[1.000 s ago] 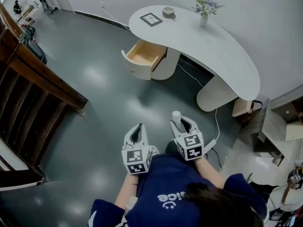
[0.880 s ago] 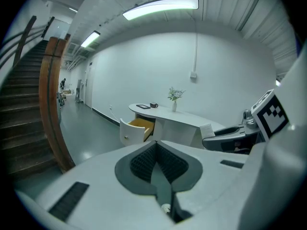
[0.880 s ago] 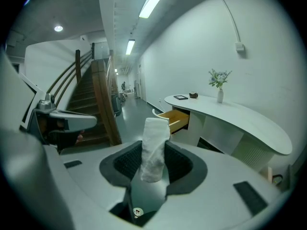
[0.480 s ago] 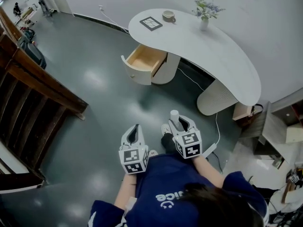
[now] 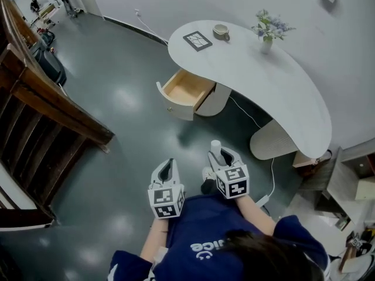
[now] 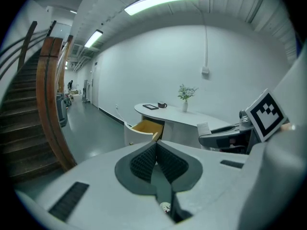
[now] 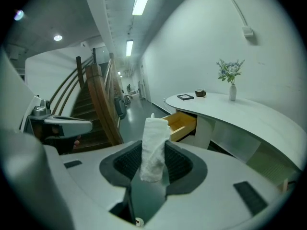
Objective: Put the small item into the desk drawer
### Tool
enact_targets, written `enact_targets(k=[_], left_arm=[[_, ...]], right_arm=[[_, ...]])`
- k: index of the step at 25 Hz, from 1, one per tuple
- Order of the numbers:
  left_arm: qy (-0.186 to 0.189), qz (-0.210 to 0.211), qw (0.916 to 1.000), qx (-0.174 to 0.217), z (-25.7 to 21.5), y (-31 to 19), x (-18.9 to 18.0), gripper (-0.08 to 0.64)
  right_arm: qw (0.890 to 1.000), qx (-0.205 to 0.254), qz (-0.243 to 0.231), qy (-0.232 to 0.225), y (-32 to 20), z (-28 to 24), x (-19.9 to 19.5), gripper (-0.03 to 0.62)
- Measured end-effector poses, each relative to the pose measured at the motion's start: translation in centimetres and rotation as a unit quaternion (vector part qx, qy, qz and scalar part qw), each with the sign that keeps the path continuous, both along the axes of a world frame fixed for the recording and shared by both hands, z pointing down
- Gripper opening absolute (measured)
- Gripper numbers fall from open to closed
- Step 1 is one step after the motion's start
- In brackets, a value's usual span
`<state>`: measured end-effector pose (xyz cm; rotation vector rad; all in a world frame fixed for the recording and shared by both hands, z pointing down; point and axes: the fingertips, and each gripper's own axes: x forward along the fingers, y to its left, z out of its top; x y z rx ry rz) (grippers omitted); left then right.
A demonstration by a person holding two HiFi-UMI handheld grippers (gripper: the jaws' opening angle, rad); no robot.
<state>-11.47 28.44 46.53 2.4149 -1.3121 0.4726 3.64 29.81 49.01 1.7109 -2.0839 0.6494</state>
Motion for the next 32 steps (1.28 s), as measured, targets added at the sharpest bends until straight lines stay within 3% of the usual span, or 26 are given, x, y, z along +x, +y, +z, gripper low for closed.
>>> enact_targets(k=[20, 32], left_arm=[[-0.017, -0.032, 0.9993, -0.014, 0.0, -13.1, 11.3, 0.003], [-0.025, -0.045, 0.9984, -0.026, 0.5, -17.8, 11.5, 0.003]], right_arm=[[0.999, -0.012, -0.042, -0.023, -15.0, 1.2, 11.1, 0.152], [0.998, -0.046, -0.038, -0.019, -18.7, 3.4, 12.3, 0.152]])
